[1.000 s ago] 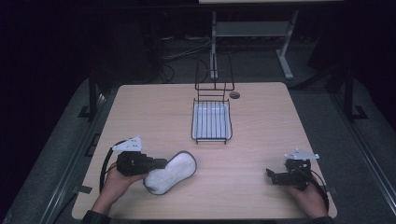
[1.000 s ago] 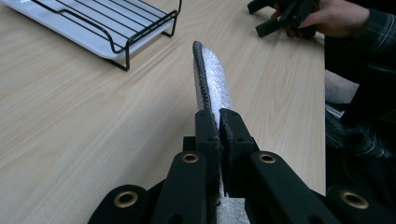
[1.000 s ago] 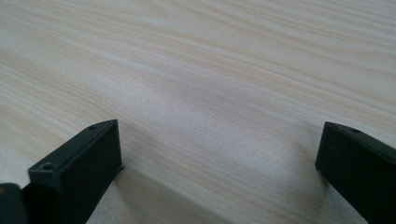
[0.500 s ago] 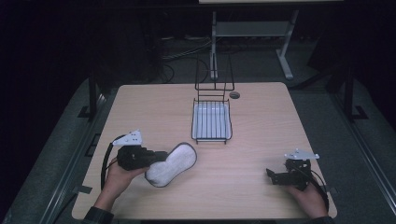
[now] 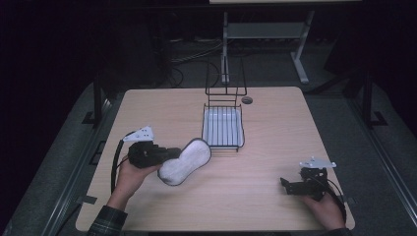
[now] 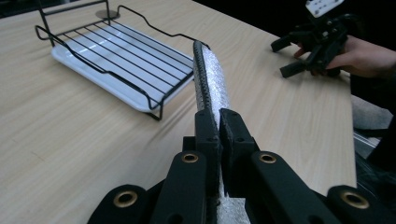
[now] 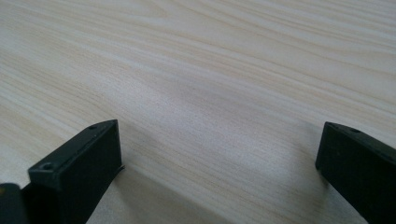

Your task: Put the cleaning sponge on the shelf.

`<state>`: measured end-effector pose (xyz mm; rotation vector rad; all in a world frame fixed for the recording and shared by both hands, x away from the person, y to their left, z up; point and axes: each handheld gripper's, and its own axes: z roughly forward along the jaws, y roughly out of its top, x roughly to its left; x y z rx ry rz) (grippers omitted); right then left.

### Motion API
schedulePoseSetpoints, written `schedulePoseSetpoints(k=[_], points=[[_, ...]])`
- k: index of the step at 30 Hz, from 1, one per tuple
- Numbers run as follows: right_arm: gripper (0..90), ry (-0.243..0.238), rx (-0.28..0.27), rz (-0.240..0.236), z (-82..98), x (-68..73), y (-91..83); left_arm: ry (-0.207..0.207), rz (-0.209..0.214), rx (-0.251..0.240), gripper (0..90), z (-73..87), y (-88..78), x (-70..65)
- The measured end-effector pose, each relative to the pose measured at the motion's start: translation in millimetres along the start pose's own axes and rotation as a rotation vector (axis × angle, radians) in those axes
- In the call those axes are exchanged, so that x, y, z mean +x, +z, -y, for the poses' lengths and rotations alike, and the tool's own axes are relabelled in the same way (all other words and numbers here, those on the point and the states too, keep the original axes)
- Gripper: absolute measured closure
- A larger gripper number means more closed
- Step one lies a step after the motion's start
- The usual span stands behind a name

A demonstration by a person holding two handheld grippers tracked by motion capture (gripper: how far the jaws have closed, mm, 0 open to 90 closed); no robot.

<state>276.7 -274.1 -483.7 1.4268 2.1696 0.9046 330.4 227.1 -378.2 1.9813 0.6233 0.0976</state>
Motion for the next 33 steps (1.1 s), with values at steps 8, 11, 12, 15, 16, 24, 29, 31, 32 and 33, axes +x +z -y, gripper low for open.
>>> schedulePoseSetpoints(k=[8,11,12,15,16,24,29,31,32,33], points=[[0.0,0.0,0.0,0.0,0.0,0.0,0.0,-0.004,-0.008,-0.02,86.9,-12.7,6.7,8.6],[0.0,0.0,0.0,-0.001,0.0,0.0,-0.1,-0.001,-0.017,-0.021,86.9,-18.2,9.9,11.1],[0.0,0.0,0.0,-0.001,0.0,0.0,-0.1,0.004,-0.018,-0.017,86.9,-20.1,10.6,12.0],[0.0,0.0,0.0,-0.001,0.0,0.0,-0.1,0.012,-0.024,-0.02,86.8,-25.2,13.1,14.7],[0.0,0.0,0.0,-0.001,0.0,0.0,-0.1,0.012,-0.027,-0.019,86.8,-26.6,13.8,15.4],[0.0,-0.001,-0.001,0.0,0.0,0.0,-0.1,-0.008,-0.047,-0.043,86.6,-40.3,24.7,23.8],[0.0,-0.001,0.0,0.0,0.1,-0.1,0.0,-0.036,-0.057,-0.054,86.1,-48.1,33.8,30.0],[0.0,0.0,0.0,0.0,0.0,0.0,0.0,-0.037,-0.065,-0.049,85.9,-51.1,37.5,31.6],[0.0,0.0,0.0,0.0,0.0,0.0,0.0,-0.037,-0.064,-0.048,85.9,-52.6,38.9,32.4],[0.0,-0.001,-0.001,0.0,0.0,-0.1,0.0,-0.034,-0.062,-0.052,85.9,-54.2,40.4,33.2]])
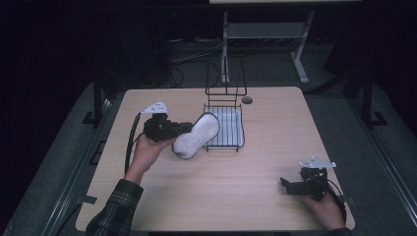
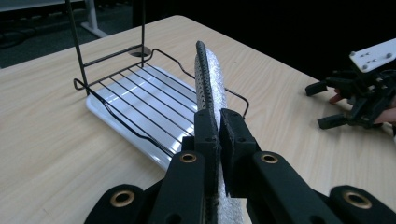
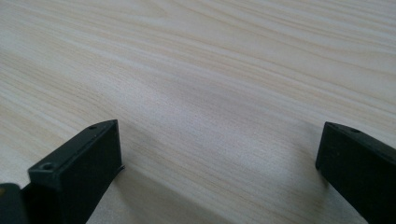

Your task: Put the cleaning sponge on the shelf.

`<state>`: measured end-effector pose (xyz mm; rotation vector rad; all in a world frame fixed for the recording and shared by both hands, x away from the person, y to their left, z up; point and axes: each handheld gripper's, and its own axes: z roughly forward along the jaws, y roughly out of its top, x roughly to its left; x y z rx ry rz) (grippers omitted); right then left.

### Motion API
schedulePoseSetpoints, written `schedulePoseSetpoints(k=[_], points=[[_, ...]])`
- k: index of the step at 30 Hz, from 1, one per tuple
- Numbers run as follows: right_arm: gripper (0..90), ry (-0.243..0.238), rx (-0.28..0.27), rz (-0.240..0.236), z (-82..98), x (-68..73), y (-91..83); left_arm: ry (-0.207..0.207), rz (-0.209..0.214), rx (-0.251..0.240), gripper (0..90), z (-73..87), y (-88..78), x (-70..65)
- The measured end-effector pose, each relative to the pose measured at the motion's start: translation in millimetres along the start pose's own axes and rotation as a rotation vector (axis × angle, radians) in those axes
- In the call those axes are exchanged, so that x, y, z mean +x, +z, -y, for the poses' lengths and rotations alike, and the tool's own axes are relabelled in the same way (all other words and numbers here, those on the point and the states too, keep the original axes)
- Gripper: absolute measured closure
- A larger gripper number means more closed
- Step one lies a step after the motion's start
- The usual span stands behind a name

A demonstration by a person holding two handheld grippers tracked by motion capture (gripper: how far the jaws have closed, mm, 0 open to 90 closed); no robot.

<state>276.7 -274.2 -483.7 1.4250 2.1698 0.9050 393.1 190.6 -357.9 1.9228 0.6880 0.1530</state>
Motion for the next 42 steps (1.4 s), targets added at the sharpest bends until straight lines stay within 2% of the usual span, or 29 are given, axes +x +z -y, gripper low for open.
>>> schedulePoseSetpoints(k=[3,11,15,19,31,34,37,42], points=[[0.0,0.0,0.0,0.0,0.0,0.0,0.0,-0.003,0.015,-0.02,85.9,-6.3,5.9,2.5],[0.0,0.001,0.0,0.0,0.0,0.1,0.0,0.012,0.008,-0.032,86.4,-23.0,22.2,7.6],[0.0,0.0,0.001,0.0,0.0,0.0,0.0,0.005,0.005,-0.046,86.5,-30.1,31.8,11.3],[0.0,0.0,0.001,0.0,0.0,0.0,-0.1,-0.006,0.002,-0.066,86.6,-32.3,39.6,14.6],[0.0,0.0,0.001,0.0,0.0,0.0,0.0,-0.037,-0.013,-0.083,86.8,-36.5,68.3,27.7],[0.0,0.001,0.0,0.0,0.0,0.0,0.0,-0.038,-0.014,-0.072,86.8,-36.5,75.0,31.0],[0.0,0.001,0.0,0.0,0.0,0.0,0.0,-0.065,-0.006,-0.073,86.8,-36.3,83.9,32.8],[0.0,0.001,0.0,0.0,0.0,0.0,0.0,-0.06,-0.004,-0.052,86.7,-37.5,96.3,37.7]])
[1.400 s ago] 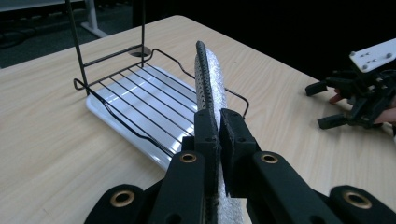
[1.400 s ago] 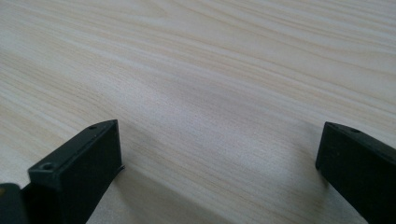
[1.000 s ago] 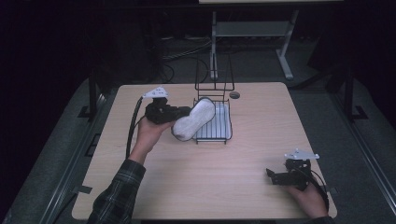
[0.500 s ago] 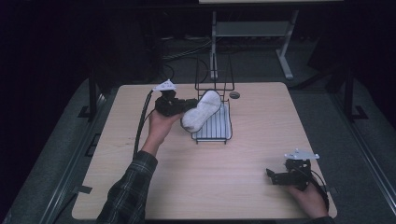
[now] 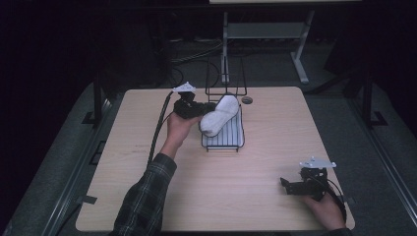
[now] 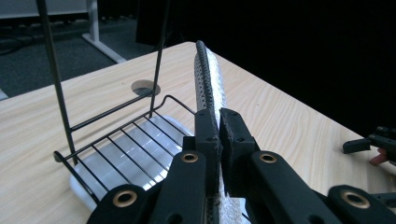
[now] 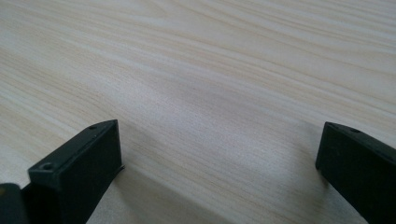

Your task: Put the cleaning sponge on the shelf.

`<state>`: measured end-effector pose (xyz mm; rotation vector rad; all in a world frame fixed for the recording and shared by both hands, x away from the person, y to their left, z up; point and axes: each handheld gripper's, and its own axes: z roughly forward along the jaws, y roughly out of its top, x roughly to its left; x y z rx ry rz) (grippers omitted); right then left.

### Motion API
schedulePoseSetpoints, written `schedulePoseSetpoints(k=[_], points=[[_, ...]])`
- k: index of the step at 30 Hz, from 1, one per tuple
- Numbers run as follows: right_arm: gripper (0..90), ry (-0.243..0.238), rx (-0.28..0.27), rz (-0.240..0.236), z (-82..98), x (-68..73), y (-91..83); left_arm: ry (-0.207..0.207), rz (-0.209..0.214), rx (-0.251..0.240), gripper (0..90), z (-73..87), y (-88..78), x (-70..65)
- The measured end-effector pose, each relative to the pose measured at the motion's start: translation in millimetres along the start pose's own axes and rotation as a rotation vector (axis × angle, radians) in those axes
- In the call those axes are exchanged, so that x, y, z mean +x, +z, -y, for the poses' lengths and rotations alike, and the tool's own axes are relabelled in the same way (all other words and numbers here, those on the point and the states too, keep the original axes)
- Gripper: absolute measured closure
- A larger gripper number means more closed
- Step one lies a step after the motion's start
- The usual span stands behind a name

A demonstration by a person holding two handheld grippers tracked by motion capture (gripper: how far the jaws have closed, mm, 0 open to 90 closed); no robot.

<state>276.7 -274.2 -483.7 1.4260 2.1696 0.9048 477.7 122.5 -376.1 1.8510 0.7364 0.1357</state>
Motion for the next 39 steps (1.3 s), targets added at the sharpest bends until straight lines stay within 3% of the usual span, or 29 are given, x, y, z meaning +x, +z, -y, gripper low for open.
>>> schedulePoseSetpoints(k=[5,21,30,39], points=[[0.0,-0.001,0.0,0.0,0.0,0.0,0.0,-0.029,0.007,0.014,86.6,2.4,10.9,3.1],[0.0,0.0,0.0,0.0,0.0,0.0,0.0,-0.018,-0.022,0.064,83.6,4.5,17.3,12.8],[0.0,0.0,0.0,0.0,0.0,0.0,0.0,-0.033,-0.031,0.056,80.0,6.4,20.3,14.1],[0.0,0.0,0.0,0.0,0.0,0.0,0.0,-0.02,-0.082,0.076,60.0,7.4,19.2,16.7]])
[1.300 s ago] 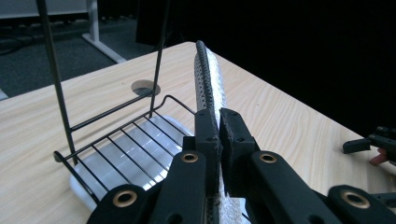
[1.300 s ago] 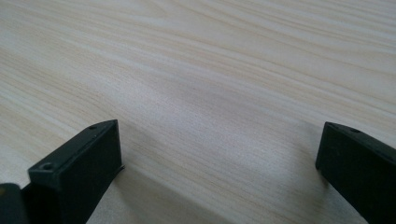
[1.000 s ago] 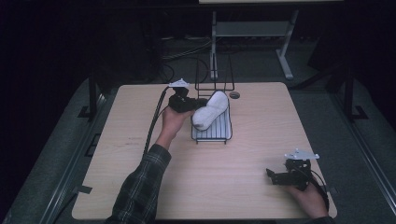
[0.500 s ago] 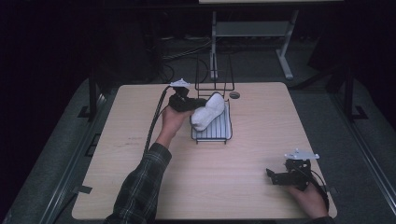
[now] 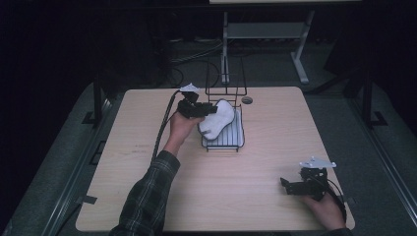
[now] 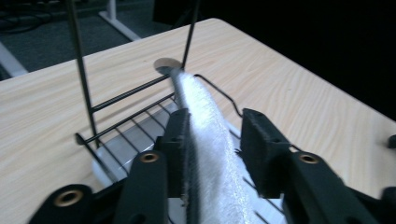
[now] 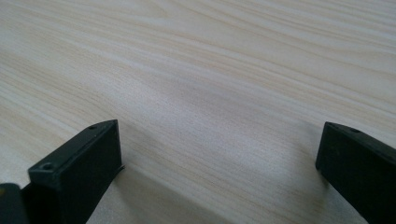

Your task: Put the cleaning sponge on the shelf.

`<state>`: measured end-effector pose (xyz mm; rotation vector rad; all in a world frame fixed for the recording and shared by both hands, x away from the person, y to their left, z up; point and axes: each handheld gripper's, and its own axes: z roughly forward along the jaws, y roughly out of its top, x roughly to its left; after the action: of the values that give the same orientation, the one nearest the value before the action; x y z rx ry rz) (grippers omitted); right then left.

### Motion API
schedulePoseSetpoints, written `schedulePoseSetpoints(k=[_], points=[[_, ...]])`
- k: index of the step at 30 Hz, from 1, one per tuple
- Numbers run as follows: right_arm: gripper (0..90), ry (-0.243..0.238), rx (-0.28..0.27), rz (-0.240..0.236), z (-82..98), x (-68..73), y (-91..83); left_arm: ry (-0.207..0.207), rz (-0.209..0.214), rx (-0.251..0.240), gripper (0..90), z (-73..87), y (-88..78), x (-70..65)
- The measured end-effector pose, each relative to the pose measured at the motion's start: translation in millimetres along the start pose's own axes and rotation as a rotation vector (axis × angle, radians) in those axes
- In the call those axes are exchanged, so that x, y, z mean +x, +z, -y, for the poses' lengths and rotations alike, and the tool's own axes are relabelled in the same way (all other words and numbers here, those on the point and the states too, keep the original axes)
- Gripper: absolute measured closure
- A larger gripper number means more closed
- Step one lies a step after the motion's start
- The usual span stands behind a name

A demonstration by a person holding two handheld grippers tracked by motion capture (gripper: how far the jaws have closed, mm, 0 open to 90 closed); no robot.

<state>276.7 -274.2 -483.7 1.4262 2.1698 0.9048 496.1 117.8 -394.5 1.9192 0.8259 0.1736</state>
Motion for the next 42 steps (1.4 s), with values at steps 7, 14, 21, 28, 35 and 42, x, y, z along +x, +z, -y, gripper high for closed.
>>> schedulePoseSetpoints(k=[7,14,21,28,35,42], points=[[0.0,0.0,0.0,0.0,0.0,0.0,0.0,0.014,-0.024,0.0,49.8,1.4,-7.4,3.0],[0.0,0.0,0.0,0.0,0.0,0.0,0.0,0.023,-0.032,0.012,58.1,11.8,-19.8,4.5],[0.0,0.0,0.0,0.0,0.0,0.0,0.0,0.05,-0.02,0.027,81.5,22.6,-29.8,1.4],[0.0,0.0,0.0,0.0,0.0,0.0,0.0,0.082,0.001,0.044,90.0,35.7,-27.0,-9.2],[0.0,0.0,0.0,0.0,0.0,0.0,0.0,0.092,0.006,0.08,89.9,46.4,-11.9,-18.0],[0.0,0.0,0.0,0.0,0.0,0.0,0.0,0.112,0.001,0.134,90.0,51.3,0.3,-22.2]])
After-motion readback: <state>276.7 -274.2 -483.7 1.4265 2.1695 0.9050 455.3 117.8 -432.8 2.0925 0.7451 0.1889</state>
